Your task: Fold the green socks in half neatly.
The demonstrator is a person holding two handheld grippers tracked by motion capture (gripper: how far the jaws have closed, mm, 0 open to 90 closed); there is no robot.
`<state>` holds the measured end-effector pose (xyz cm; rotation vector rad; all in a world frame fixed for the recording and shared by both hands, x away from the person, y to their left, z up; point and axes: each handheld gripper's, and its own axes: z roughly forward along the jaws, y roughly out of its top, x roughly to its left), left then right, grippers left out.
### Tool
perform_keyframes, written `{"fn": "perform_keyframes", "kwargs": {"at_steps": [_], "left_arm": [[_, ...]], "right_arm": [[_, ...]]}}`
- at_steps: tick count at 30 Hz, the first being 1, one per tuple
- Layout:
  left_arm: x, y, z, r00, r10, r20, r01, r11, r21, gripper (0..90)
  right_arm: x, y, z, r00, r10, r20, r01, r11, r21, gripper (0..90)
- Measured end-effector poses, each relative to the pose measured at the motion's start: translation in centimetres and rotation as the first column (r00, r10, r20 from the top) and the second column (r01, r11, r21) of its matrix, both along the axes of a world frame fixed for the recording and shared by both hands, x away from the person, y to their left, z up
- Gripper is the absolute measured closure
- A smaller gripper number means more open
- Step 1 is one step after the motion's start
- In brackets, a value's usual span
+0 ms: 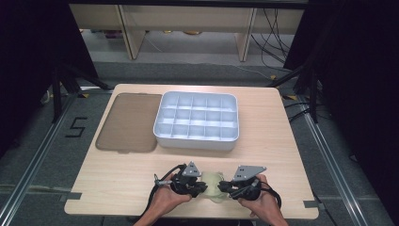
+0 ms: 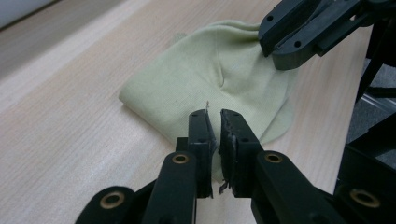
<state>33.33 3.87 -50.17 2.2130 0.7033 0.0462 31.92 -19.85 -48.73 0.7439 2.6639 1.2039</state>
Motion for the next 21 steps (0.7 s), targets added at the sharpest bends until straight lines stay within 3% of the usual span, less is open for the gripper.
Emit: {"fn": "perform_keyframes", "kwargs": {"at_steps": [4,6,7,8,10,12,19,21], "left_arm": [[0.0,0.1,0.0,0.9999,-0.004,0.011,0.004,0.9999,0.016,82.0],[0.0,0.1,-0.2,1.0000,0.002,0.009,-0.002,0.9999,0.017,82.1],[0.1,0.3,-0.1,0.9997,-0.020,0.014,0.020,0.9992,0.036,82.1],[-0.1,0.1,-0.2,0.9999,0.004,0.010,-0.004,0.9999,0.012,82.2],[-0.2,0.1,-0.2,1.0000,0.003,0.007,-0.003,0.9995,0.030,82.3],[-0.1,0.1,0.0,0.9993,-0.021,0.030,0.020,0.9981,0.059,82.4],[-0.1,-0.1,0.0,0.9990,-0.025,0.036,0.023,0.9973,0.069,82.9],[-0.2,-0.1,0.1,0.9989,-0.025,0.040,0.022,0.9973,0.071,82.9]], "right_arm": [[0.1,-0.2,-0.9,0.9997,-0.010,-0.023,0.009,0.998,-0.065,81.5],[0.2,-0.4,-1.2,0.9993,-0.007,-0.036,0.005,0.998,-0.067,82.3],[0.2,-0.5,-1.4,0.9991,-0.011,-0.041,0.008,0.998,-0.063,82.5],[0.3,-0.5,-1.4,0.9993,-0.010,-0.036,0.007,0.998,-0.062,82.6],[0.2,-0.4,-1.3,0.9986,-0.014,-0.050,0.010,0.998,-0.065,82.6],[0.2,-0.4,-1.2,0.9989,-0.014,-0.044,0.011,0.998,-0.067,82.1],[1.3,-0.2,0.4,0.9972,-0.060,0.044,0.061,0.998,-0.016,83.5],[2.1,0.0,0.5,0.9958,-0.066,0.063,0.068,0.997,-0.030,84.2]]}}
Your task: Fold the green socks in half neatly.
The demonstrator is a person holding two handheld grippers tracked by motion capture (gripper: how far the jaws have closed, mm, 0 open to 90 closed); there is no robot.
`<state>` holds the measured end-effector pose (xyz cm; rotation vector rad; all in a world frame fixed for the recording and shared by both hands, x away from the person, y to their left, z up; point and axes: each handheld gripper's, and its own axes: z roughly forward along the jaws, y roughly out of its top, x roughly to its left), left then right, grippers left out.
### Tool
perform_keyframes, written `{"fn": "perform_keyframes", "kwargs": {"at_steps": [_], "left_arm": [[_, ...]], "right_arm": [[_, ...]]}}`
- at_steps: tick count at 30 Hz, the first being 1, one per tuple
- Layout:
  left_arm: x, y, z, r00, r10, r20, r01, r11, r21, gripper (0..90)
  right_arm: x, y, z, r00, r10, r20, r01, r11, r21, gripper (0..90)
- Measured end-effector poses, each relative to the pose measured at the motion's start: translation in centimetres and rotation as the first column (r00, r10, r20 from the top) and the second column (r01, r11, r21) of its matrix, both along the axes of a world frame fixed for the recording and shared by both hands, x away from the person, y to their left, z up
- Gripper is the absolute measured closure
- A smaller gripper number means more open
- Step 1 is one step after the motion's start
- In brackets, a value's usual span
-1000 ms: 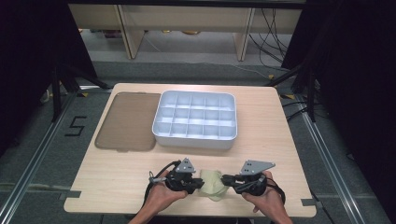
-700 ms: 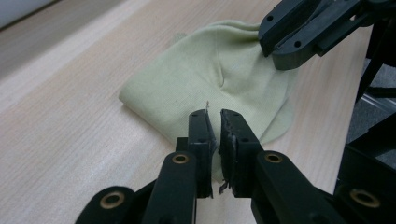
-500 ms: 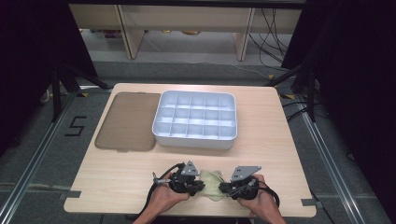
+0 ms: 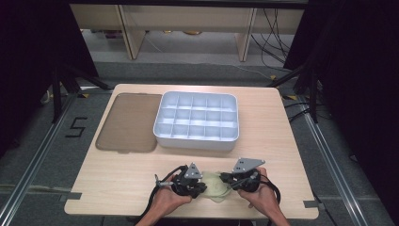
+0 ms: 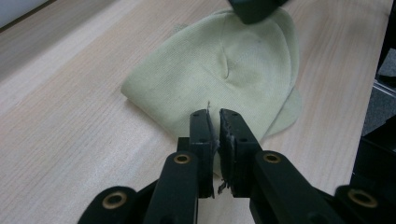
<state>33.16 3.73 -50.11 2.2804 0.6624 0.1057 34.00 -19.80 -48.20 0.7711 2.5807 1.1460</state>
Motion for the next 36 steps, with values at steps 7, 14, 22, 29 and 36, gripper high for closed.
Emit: {"fn": "perform_keyframes", "kwargs": {"at_steps": [7,14,22,29,36], "left_arm": [[-0.1,-0.1,0.0,1.0000,0.008,-0.004,-0.008,0.9999,-0.008,83.0],[-0.2,-0.1,0.1,0.9998,0.012,0.012,-0.012,0.9999,0.001,82.7],[-0.2,-0.1,0.2,0.9999,0.010,0.010,-0.010,0.9999,-0.003,82.1],[-0.2,0.0,0.2,0.9996,0.025,0.008,-0.025,0.9997,-0.005,82.0],[-0.2,0.3,0.4,0.9989,0.047,0.002,-0.046,0.9986,-0.026,79.7]], "right_arm": [[1.2,0.2,-1.6,0.9990,-0.029,-0.034,0.026,0.998,-0.065,86.5],[1.3,-1.0,-1.5,0.9970,-0.062,-0.047,0.060,0.997,-0.041,86.3],[-0.5,-2.3,0.2,0.9995,-0.016,-0.026,0.017,0.998,0.063,85.5],[-1.1,-1.3,-1.0,0.9961,0.039,-0.079,-0.040,0.999,-0.015,85.3],[-0.9,-2.0,-1.2,0.9953,0.009,-0.097,-0.010,1.000,-0.008,84.2]]}}
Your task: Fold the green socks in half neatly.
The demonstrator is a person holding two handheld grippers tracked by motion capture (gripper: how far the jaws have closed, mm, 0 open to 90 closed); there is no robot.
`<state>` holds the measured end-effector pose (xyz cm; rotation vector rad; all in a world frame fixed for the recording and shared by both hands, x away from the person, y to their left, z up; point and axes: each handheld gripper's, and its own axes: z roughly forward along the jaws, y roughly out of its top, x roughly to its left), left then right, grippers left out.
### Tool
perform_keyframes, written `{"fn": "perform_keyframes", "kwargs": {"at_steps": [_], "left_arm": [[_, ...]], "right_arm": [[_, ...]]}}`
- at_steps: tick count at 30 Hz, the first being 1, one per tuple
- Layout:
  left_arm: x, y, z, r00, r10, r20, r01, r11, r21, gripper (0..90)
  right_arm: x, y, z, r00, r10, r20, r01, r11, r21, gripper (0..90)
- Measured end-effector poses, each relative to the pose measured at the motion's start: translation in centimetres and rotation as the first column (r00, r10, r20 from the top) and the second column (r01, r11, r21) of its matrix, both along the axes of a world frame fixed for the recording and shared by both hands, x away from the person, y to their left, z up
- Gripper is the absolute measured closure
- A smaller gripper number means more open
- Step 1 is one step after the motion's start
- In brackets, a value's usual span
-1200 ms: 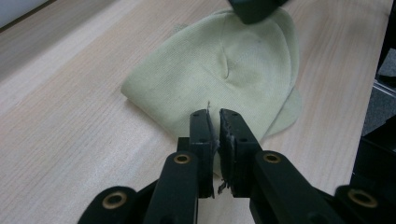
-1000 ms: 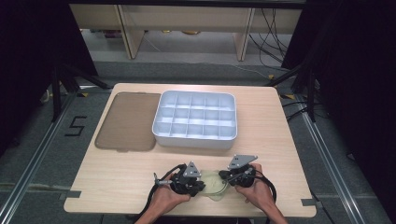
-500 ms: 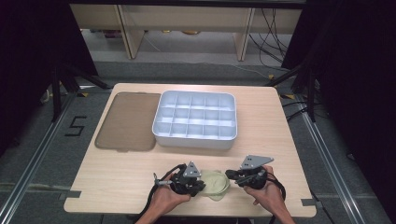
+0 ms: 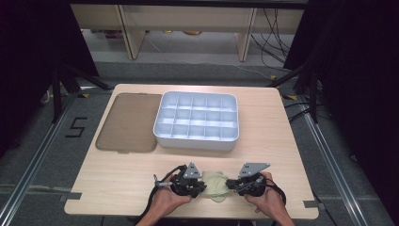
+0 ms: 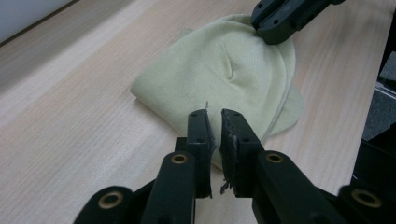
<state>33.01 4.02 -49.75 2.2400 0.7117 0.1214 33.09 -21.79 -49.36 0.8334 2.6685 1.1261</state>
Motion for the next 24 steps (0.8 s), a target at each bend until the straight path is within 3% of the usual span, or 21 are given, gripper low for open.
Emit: {"fn": "perform_keyframes", "kwargs": {"at_steps": [4,6,10,13,17,24], "left_arm": [[0.0,0.8,0.3,0.9990,0.038,-0.023,-0.038,0.9990,-0.025,73.2],[0.0,1.1,0.3,0.9943,0.083,-0.067,-0.088,0.9937,-0.070,64.2],[0.1,1.8,0.1,0.9857,0.118,-0.120,-0.126,0.9904,-0.058,50.5],[0.0,1.8,0.0,0.9717,0.160,-0.174,-0.182,0.9763,-0.118,46.9],[0.0,1.8,0.1,0.9653,0.176,-0.193,-0.203,0.9709,-0.127,45.5],[0.0,1.4,-0.1,0.9606,0.179,-0.213,-0.205,0.9725,-0.110,44.6]], "right_arm": [[-0.3,0.3,0.8,0.9992,0.003,0.039,-0.003,1.000,0.019,83.6],[-0.4,0.5,0.8,0.9989,0.011,0.046,-0.012,1.000,0.024,83.4],[-0.4,0.6,0.7,0.9985,0.015,0.053,-0.016,1.000,0.023,83.1],[-0.5,0.6,0.8,0.9985,0.011,0.053,-0.012,1.000,0.026,82.7],[-0.4,0.4,0.9,0.9981,0.012,0.060,-0.013,1.000,0.022,82.3],[-0.4,0.4,0.8,0.9981,0.009,0.062,-0.010,1.000,0.026,81.6]]}}
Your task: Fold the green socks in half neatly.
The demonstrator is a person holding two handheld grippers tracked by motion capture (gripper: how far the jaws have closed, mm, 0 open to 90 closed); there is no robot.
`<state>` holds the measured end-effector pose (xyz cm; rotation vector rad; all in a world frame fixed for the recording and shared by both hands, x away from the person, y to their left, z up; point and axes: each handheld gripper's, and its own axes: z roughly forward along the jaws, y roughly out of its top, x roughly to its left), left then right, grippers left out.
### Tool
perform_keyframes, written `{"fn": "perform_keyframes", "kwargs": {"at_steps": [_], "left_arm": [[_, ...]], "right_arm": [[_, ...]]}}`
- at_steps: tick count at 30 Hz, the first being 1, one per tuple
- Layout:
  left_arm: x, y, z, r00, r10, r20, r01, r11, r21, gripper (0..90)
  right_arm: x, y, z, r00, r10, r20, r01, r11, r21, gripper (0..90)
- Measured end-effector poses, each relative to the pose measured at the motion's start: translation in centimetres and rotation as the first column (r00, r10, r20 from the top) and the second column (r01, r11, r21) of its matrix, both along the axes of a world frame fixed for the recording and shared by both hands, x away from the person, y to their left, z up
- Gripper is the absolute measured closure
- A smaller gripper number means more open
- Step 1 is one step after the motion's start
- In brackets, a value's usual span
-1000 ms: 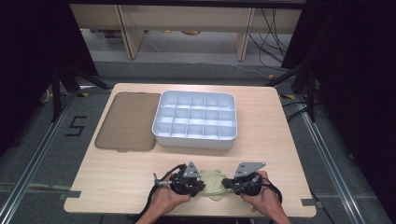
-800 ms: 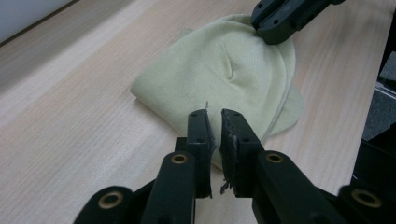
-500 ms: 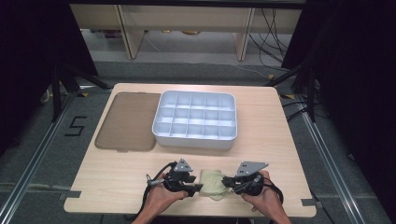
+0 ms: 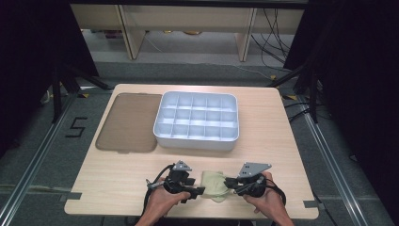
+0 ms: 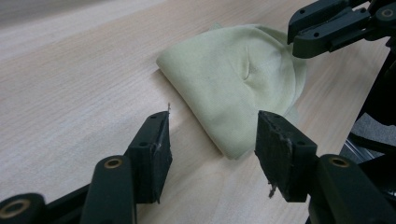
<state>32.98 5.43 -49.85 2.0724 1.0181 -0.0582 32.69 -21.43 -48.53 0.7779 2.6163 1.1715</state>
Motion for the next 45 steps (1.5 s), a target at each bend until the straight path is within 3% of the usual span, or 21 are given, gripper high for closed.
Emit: {"fn": "perform_keyframes", "kwargs": {"at_steps": [1,2,4,6,8,13,17,23,26,29,31,38,41,45], "left_arm": [[0.0,0.0,0.0,0.9999,-0.013,0.001,0.013,0.9998,0.018,44.5],[0.0,-0.1,0.0,1.0000,0.003,-0.004,-0.003,1.0000,0.005,44.5],[0.2,0.0,0.0,0.9998,-0.021,-0.004,0.021,0.9996,0.020,44.5],[0.1,-0.2,-0.2,0.9999,0.005,-0.012,-0.005,1.0000,-0.003,44.5],[0.2,-0.1,-0.3,0.9999,-0.009,-0.009,0.009,0.9999,0.007,45.0],[0.1,-0.4,-0.5,0.9996,-0.016,-0.023,0.017,0.9998,0.006,46.5],[0.2,-0.6,-0.5,0.9995,-0.013,-0.030,0.013,0.9999,-0.004,47.0],[0.3,-0.8,-0.7,0.9991,-0.007,-0.042,0.007,0.9998,-0.017,47.4],[0.4,-1.1,-0.8,0.9988,0.000,-0.048,0.000,1.0000,-0.004,47.3],[0.3,-1.4,-0.9,0.9984,-0.025,-0.052,0.025,0.9997,-0.004,50.0],[0.2,-1.7,-0.8,0.9989,-0.035,-0.033,0.035,0.9992,0.021,52.5],[-0.1,-2.0,-1.1,0.9984,-0.055,-0.009,0.056,0.9982,0.022,68.1],[-0.2,-2.0,-1.2,0.9993,-0.033,-0.019,0.033,0.9994,-0.009,73.8],[-0.2,-1.9,-1.0,0.9995,-0.031,-0.003,0.031,0.9995,-0.006,77.0]], "right_arm": [[0.0,0.0,0.0,1.0000,0.000,0.001,0.000,1.000,0.000,81.5],[0.0,0.0,0.0,1.0000,-0.002,-0.005,0.002,1.000,0.003,81.5],[0.0,0.0,0.0,1.0000,0.002,-0.004,-0.002,1.000,-0.004,81.3],[-0.1,0.0,0.0,0.9999,-0.006,-0.009,0.006,1.000,0.004,81.2],[0.0,-0.1,0.2,1.0000,-0.004,0.008,0.004,1.000,-0.001,81.0],[0.0,-0.2,0.2,0.9999,-0.013,-0.005,0.013,1.000,0.001,80.6],[0.1,-0.2,0.2,0.9999,-0.005,0.016,0.005,1.000,0.005,80.6],[0.0,-0.3,0.1,0.9998,-0.017,0.009,0.017,1.000,0.004,80.6],[0.0,-0.3,0.2,0.9998,-0.014,0.011,0.014,1.000,0.004,80.6],[0.0,-0.2,0.2,0.9998,-0.016,0.009,0.016,1.000,0.005,80.5],[0.0,-0.3,0.2,0.9998,-0.010,0.018,0.010,1.000,0.006,80.5],[0.0,-0.3,0.2,0.9999,-0.008,0.014,0.008,1.000,0.006,80.4],[0.0,-0.2,0.2,0.9999,-0.008,0.015,0.008,1.000,0.006,80.4],[0.1,-0.2,0.1,0.9998,0.003,0.022,-0.003,1.000,0.006,80.5]]}}
